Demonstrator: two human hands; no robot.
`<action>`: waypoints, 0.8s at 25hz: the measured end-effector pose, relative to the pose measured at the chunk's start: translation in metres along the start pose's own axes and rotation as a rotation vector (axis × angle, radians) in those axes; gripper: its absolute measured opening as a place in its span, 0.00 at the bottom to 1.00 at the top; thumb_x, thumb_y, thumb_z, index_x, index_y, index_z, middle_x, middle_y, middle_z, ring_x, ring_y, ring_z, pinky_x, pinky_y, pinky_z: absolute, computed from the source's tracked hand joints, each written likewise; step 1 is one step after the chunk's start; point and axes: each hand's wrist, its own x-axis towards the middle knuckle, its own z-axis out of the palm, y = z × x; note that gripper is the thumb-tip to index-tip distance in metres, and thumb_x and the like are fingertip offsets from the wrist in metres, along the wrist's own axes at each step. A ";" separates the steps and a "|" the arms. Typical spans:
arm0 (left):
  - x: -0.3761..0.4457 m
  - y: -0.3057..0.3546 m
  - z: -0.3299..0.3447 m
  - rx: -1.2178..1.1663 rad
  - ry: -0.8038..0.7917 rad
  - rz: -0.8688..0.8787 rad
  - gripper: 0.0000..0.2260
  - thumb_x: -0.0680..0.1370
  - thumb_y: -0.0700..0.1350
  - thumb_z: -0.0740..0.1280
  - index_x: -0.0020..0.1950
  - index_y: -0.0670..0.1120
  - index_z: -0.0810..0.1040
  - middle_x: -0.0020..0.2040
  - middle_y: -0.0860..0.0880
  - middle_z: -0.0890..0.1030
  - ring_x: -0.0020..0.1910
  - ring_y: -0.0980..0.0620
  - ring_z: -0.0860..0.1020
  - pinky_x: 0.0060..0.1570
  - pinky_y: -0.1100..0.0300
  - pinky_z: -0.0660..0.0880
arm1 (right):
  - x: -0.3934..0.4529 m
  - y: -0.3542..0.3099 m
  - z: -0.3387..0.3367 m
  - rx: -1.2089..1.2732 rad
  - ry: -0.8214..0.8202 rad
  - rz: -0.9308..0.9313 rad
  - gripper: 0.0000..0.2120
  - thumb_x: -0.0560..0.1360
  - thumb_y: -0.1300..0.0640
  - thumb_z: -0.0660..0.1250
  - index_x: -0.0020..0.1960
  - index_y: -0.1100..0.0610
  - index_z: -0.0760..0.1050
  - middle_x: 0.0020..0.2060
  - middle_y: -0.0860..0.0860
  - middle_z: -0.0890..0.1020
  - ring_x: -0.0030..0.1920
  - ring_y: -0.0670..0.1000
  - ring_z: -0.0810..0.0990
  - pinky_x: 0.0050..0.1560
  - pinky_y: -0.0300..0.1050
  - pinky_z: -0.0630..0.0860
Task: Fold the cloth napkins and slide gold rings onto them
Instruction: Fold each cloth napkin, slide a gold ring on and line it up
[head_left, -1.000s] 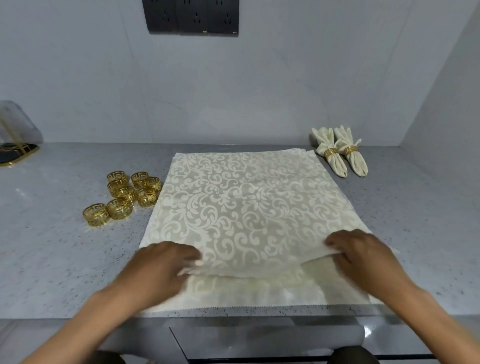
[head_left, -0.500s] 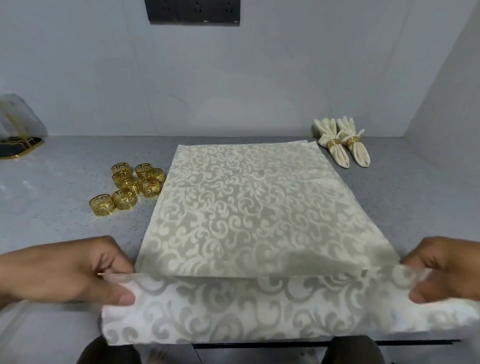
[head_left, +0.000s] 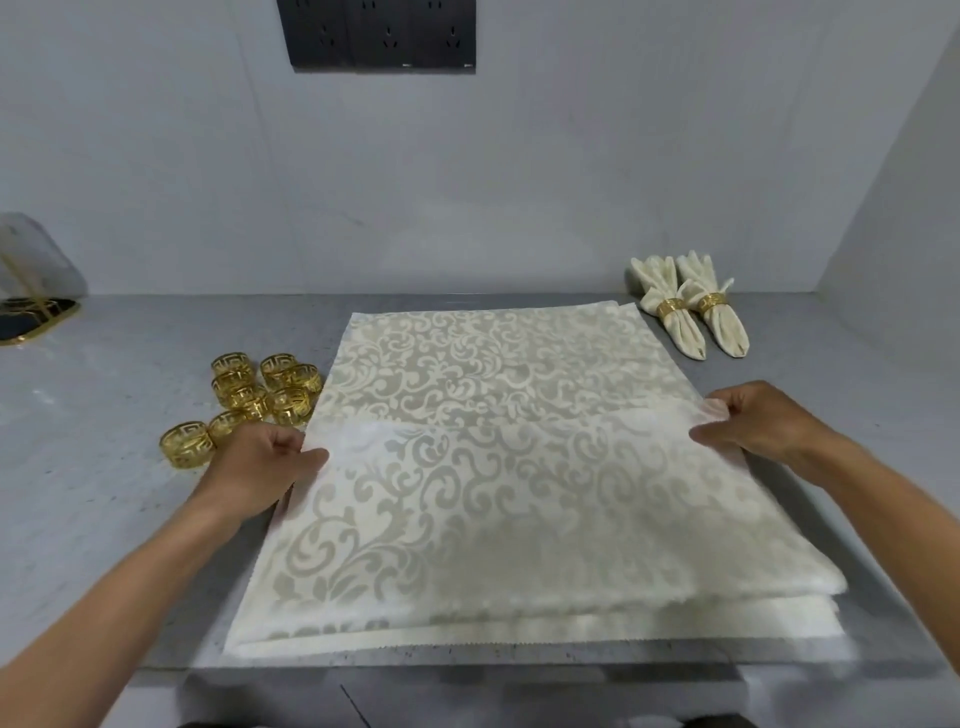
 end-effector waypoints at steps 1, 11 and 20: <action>0.004 -0.003 0.003 0.080 0.056 0.059 0.19 0.74 0.42 0.75 0.29 0.40 0.70 0.25 0.45 0.70 0.26 0.52 0.66 0.32 0.59 0.61 | 0.003 -0.001 0.005 0.014 0.041 -0.010 0.07 0.71 0.60 0.76 0.38 0.61 0.80 0.34 0.53 0.83 0.33 0.50 0.78 0.39 0.44 0.72; 0.018 -0.022 0.021 0.340 0.278 0.276 0.16 0.74 0.45 0.74 0.28 0.48 0.74 0.25 0.52 0.75 0.29 0.52 0.74 0.31 0.58 0.66 | 0.025 0.006 0.031 -0.156 0.261 -0.059 0.22 0.73 0.56 0.73 0.29 0.56 0.63 0.25 0.51 0.66 0.29 0.52 0.65 0.33 0.47 0.59; -0.052 0.027 0.024 0.514 0.156 0.427 0.17 0.80 0.53 0.62 0.67 0.49 0.74 0.66 0.52 0.75 0.66 0.46 0.72 0.66 0.49 0.67 | -0.002 -0.019 0.034 -0.308 0.436 -0.030 0.11 0.75 0.53 0.69 0.54 0.58 0.79 0.48 0.55 0.81 0.46 0.57 0.77 0.44 0.50 0.73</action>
